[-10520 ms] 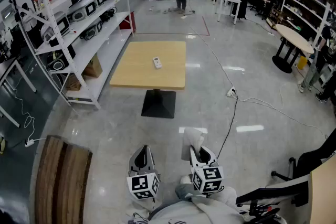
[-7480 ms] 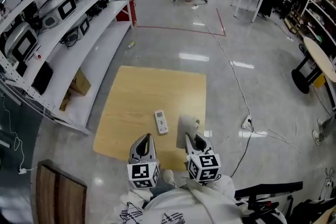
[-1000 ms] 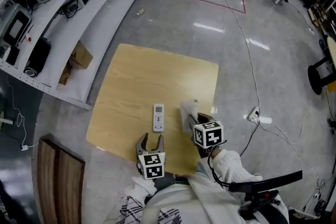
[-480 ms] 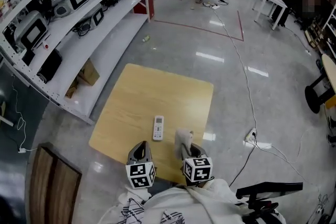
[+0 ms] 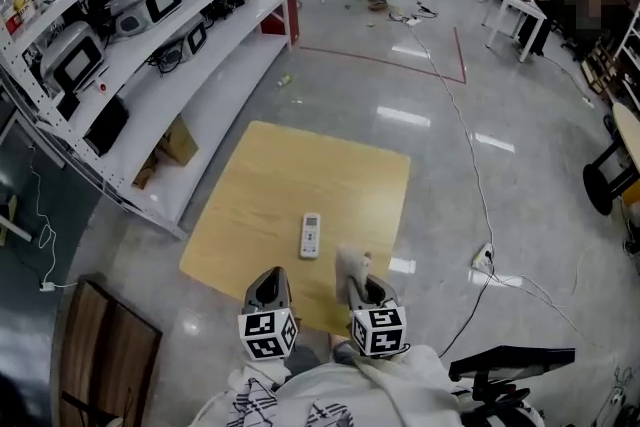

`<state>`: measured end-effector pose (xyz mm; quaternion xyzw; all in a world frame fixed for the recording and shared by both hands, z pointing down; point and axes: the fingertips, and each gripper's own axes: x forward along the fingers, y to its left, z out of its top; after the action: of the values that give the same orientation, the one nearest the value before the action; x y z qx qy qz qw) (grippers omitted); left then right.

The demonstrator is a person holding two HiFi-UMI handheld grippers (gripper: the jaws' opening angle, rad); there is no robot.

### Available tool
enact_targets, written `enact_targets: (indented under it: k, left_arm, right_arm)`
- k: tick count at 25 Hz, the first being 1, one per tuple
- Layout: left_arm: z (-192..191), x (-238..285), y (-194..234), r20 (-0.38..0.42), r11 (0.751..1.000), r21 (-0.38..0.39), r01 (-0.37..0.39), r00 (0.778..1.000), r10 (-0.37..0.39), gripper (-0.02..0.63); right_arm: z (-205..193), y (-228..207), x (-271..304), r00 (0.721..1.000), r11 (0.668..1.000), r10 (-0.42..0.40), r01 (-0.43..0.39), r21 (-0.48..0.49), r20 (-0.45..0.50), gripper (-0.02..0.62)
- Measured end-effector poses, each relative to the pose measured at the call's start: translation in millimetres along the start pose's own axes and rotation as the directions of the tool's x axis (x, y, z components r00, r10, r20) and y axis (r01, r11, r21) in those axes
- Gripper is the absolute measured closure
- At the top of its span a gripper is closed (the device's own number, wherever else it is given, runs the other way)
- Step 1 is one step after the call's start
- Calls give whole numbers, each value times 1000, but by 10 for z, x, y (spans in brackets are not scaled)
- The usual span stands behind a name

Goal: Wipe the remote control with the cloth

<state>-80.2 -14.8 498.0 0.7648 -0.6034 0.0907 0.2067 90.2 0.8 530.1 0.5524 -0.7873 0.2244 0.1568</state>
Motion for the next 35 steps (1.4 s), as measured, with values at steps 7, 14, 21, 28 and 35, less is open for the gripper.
enact_targets:
  k: [7,14,21,28,35]
  left_arm:
    - [26,-417,179,32,999,-1,33,999,-33,603]
    - [-203,-958,196,22,992,23,124,992,-124,604]
    - [-236,-1249,95,38,989,15,149,988,-150,604]
    - [-235,-1396,-27,37,987,50,152,987,-154,603]
    - [-184,-1397,-29,41,986,60,153,987,-155,603]
  right_arm:
    - [-130,384,-276,998,998,-53,54,-28,41,506]
    - [-337,771,-738,987,990,-142,141,8,79,506]
    - [-450,977,-1094,985,988,-152,152,5,81,506]
    - [-431,1074,-1181,989,992,-119,121,-21,83,506]
    - [-327,1191,-1083,993,995,-83,88,-50,87,506]
